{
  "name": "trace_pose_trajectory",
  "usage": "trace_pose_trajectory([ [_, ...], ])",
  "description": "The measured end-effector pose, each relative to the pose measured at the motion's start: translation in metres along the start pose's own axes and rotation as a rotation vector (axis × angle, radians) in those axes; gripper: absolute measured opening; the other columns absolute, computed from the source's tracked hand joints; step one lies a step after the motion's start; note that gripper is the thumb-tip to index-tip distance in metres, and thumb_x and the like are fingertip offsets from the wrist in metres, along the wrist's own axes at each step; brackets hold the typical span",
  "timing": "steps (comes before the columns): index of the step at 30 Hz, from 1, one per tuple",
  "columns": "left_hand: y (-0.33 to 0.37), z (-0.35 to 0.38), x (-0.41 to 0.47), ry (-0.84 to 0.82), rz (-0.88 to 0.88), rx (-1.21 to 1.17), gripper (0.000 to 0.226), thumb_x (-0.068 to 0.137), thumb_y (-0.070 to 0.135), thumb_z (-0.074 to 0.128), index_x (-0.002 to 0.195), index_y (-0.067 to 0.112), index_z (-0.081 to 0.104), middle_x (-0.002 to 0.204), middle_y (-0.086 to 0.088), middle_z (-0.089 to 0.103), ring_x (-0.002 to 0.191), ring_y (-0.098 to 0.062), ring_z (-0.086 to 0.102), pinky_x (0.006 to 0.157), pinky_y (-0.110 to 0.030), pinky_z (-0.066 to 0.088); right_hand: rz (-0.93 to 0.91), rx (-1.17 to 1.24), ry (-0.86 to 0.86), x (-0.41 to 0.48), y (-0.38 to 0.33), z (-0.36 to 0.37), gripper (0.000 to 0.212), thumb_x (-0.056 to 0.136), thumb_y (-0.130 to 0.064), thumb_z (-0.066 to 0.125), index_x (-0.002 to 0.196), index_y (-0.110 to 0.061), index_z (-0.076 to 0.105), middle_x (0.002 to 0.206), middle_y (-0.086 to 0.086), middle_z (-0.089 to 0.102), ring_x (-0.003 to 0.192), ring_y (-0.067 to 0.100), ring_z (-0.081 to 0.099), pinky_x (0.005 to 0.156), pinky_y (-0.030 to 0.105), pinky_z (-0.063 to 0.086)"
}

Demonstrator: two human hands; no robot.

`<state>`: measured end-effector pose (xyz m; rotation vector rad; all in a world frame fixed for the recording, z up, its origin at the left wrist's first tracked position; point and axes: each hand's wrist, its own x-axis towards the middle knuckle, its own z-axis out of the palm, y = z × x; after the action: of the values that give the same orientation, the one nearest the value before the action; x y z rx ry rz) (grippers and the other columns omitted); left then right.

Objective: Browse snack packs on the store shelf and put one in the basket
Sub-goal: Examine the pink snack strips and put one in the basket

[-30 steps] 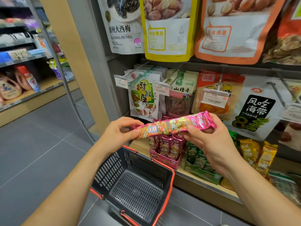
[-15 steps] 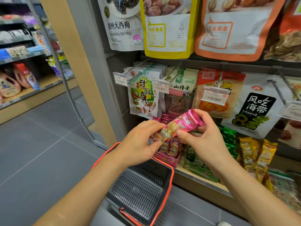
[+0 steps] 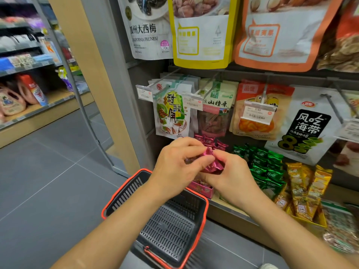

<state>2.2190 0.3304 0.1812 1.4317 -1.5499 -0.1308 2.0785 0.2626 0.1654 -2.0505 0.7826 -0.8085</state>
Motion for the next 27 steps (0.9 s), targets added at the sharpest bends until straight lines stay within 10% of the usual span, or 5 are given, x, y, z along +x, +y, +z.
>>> trace_pose_trajectory([
  [11,-0.009,-0.019,0.008,0.202,-0.548,-0.728,0.013,0.07,0.014,0.07,0.079,0.01,0.079,0.082,-0.012,0.075,0.081,-0.027,0.068,0.081,-0.041,0.057,-0.029,0.111,-0.203,0.005,0.002,0.0,0.042,0.079,-0.05,0.072,0.111,-0.039,0.049,0.096,-0.008,0.069,0.088,0.011,0.065,0.084,0.041,0.053],
  [27,-0.013,-0.022,0.008,0.057,-0.521,-0.571,0.034,0.072,0.035,0.077,0.099,0.013,0.077,0.098,-0.011,0.075,0.098,-0.03,0.07,0.091,-0.042,0.056,0.048,0.154,-0.1,0.003,0.002,0.002,0.034,0.083,-0.05,0.066,0.113,-0.038,0.06,0.089,-0.02,0.068,0.078,-0.004,0.063,0.066,0.011,0.046],
])
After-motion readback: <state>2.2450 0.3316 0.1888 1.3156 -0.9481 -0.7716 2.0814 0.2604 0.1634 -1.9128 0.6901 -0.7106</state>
